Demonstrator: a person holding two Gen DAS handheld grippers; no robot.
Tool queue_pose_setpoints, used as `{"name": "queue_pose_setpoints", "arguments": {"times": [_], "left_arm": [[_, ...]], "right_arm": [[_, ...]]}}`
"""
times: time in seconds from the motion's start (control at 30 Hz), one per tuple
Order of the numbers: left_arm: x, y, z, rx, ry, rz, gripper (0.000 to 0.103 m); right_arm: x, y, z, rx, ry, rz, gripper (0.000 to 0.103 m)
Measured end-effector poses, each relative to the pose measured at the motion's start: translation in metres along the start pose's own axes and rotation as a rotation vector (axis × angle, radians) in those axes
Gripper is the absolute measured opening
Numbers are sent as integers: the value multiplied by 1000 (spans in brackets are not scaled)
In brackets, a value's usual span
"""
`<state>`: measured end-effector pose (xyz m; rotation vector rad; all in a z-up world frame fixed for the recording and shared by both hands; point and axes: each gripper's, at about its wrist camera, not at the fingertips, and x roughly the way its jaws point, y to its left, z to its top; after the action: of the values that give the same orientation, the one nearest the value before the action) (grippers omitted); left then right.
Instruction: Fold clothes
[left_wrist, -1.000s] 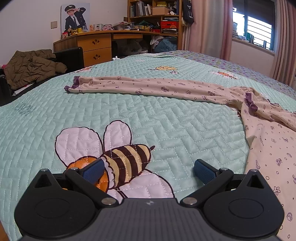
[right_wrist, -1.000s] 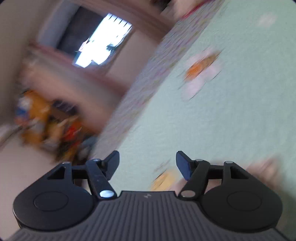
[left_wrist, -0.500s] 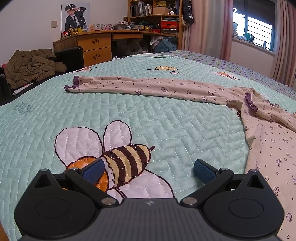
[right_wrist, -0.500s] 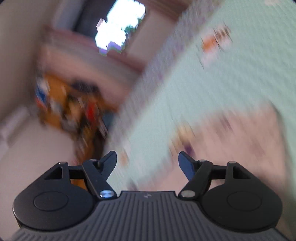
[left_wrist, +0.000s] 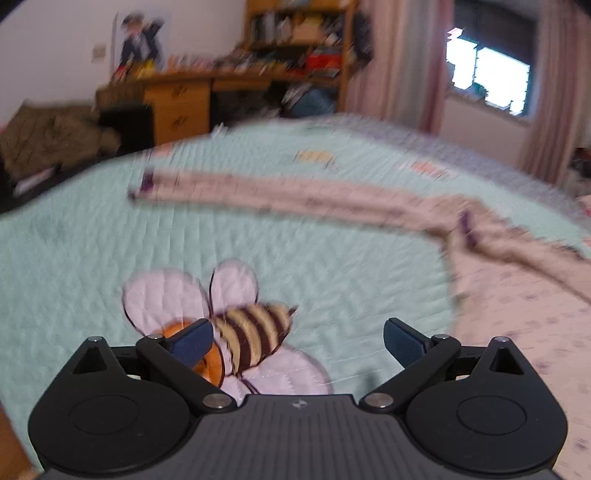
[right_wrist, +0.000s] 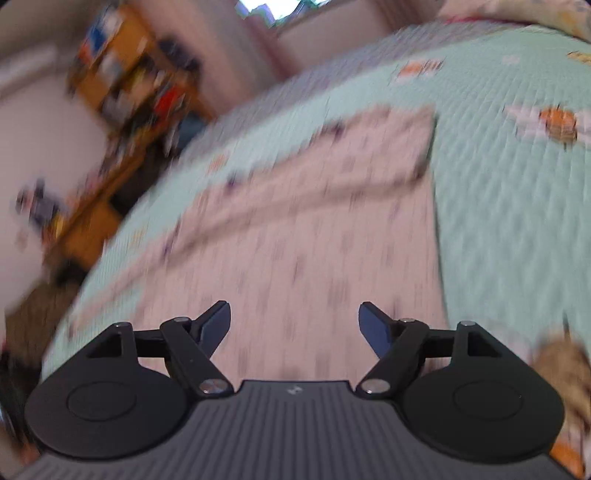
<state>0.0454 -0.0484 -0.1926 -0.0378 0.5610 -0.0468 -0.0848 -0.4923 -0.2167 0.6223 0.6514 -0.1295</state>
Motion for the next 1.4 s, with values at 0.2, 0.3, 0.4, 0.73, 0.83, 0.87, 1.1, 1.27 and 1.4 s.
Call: {"name": "queue_pose_setpoints", "arguments": {"times": [0.2,0.3,0.4,0.73,0.83,0.87,1.1,1.27,1.4], "left_arm": [[-54,-33,-17,187,82,-243,102],[-70,-48,-45,306,155,-257,102],[-79,-50,-72,388,218,-166,102],[-119,-56,-60,388,159,-346,102],[-101,-56,-76,388,286,-331,102],[-93,-53,-83,383,336,-308,102],[-101,10,-61,135,300,-297,102],[-74,74,3,-221,190,-320,102],[-8,135,36,-596,181,-326,102]], "right_arm": [[-69,-12,-63,-15,123,-30,78],[-98,-17,-93,-23,210,-39,78],[-113,-13,-106,-33,249,-26,78],[-127,14,-109,19,126,39,81],[-116,13,-118,46,174,41,81],[-116,12,-122,46,189,25,81],[-172,-11,-123,101,-13,52,81],[-176,-14,-105,134,-128,72,81],[-153,-7,-99,141,-88,86,81]]}}
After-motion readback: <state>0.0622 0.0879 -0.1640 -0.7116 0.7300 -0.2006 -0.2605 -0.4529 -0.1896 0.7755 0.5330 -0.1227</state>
